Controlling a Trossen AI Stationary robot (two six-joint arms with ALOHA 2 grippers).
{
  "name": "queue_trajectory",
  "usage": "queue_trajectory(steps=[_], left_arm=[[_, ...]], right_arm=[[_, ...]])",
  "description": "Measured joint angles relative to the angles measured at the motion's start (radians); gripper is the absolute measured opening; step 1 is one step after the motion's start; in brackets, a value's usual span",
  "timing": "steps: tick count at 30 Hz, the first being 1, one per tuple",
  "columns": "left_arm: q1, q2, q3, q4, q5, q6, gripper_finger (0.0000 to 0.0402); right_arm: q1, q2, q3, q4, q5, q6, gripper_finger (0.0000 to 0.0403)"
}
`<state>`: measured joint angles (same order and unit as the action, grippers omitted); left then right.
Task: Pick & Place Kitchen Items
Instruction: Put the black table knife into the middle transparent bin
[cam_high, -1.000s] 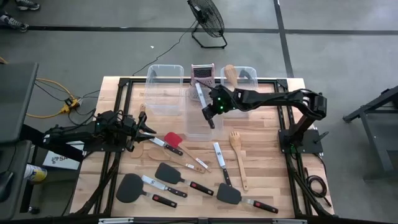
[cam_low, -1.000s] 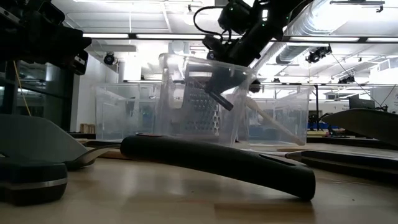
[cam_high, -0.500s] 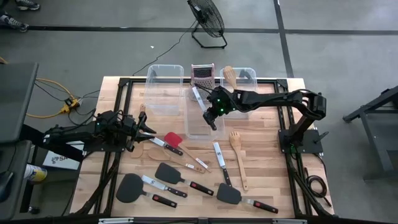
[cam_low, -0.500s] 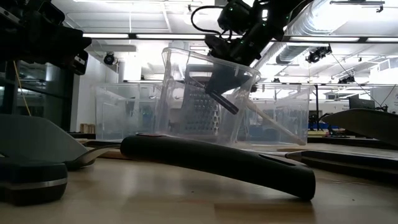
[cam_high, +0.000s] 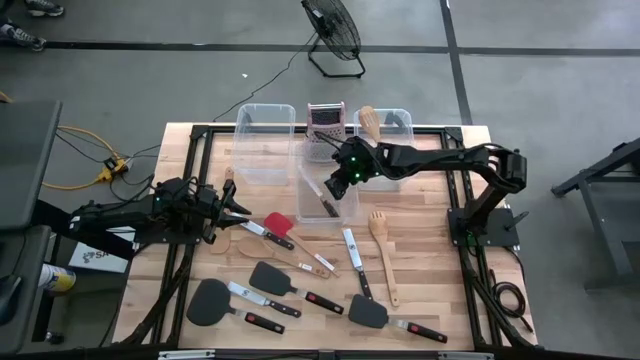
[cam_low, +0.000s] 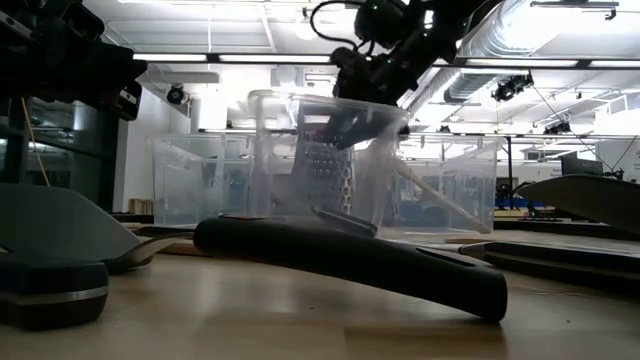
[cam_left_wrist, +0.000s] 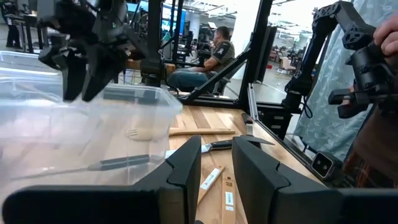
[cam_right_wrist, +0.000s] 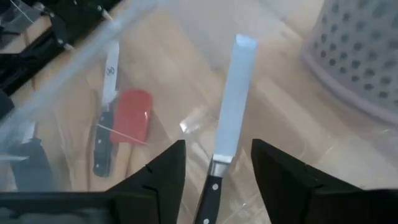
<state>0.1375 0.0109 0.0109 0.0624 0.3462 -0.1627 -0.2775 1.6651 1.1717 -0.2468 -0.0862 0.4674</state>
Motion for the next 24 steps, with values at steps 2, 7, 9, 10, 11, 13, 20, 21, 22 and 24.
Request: queue_trajectory(steps=[2,7,9,10,11,13,20,21,22,24], left_arm=[[0.0,0.0,0.0,0.0,0.0,0.0,0.009],[0.0,0.0,0.0,0.0,0.0,0.0,0.009],[0.0,0.0,0.0,0.0,0.0,0.0,0.009],[0.0,0.0,0.0,0.0,0.0,0.0,0.009],[0.0,0.0,0.0,0.0,0.0,0.0,0.009],[0.0,0.0,0.0,0.0,0.0,0.0,0.009],[0.0,0.0,0.0,0.0,0.0,0.0,0.009],[0.0,0.0,0.0,0.0,0.0,0.0,0.009],[0.0,0.0,0.0,0.0,0.0,0.0,0.009],[0.0,0.0,0.0,0.0,0.0,0.0,0.009]], right_arm=[[-0.006,-0.013,0.0,-0.001,0.002,-0.01,0.0184],[-0.026,-0.048,0.0,-0.002,-0.033,-0.024,0.019],[-0.031,-0.073,0.0,-0.003,-0.046,-0.021,0.0189],[-0.033,-0.086,0.0,-0.004,-0.045,-0.019,0.0188],[-0.033,-0.1,0.0,-0.007,-0.044,-0.019,0.0188],[-0.038,-0.134,0.0,-0.023,-0.046,-0.019,0.0188],[-0.035,-0.246,0.0,-0.168,-0.052,-0.037,0.0188],[-0.03,-0.259,0.0,-0.186,-0.051,-0.047,0.0188],[-0.027,-0.273,0.0,-0.207,-0.051,-0.053,0.0188],[-0.021,-0.296,0.0,-0.233,-0.05,-0.062,0.0188]])
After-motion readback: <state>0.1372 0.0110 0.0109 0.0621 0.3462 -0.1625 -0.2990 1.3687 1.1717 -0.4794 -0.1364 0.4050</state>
